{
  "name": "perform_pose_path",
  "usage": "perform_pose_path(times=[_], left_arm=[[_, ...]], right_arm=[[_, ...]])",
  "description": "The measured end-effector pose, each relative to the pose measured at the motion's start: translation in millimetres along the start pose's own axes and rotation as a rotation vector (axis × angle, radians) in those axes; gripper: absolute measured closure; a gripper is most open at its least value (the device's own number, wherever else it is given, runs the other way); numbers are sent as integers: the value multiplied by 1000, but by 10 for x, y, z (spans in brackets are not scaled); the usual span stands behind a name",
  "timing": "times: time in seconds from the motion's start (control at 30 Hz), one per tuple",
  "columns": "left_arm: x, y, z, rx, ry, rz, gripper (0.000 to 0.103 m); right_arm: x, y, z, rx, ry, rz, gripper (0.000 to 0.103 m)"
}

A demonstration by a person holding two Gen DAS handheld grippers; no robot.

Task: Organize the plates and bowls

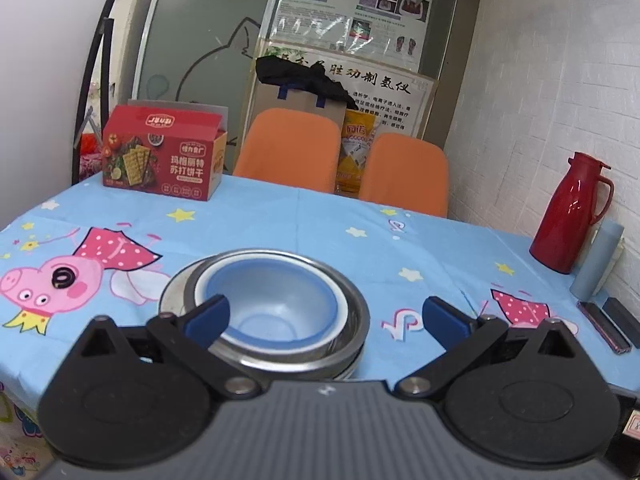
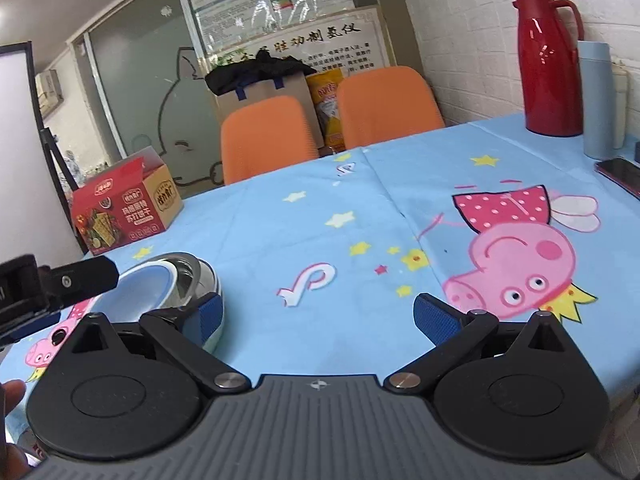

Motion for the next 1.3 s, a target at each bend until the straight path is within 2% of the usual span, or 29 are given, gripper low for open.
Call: perform_pose_path(times=[0.27, 0.5, 0.67, 0.83, 1.1, 1.3], left_arm=[[123, -338, -276, 23, 53, 59, 1], [136, -328, -572, -16, 59, 83, 1], [89, -283, -740, -35, 37, 72, 1], [33, -291, -768, -34, 34, 88, 1], [-1, -362, -733, -31, 71, 138, 1], [19, -354, -757, -39, 37, 98, 1]], right_arm=[[-81, -301, -303, 46, 7, -3, 0], [-1, -367, -593, 24, 45, -32, 0], [43, -342, -776, -11, 62, -50, 0], [58, -358, -845, -21, 76, -69, 0], [24, -428, -823, -1, 72, -66, 0], [25, -470, -811, 13, 68, -61, 0]])
Point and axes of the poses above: each gripper's, at about its wrist camera, not at the fingertips, and z roughly the way its jaws point, x to its left, y to its top, the point moved 9 cm from there along z, roughly the way its jaws point, and after that the axes turned 12 degrees about -x, right-handed, at the moved point
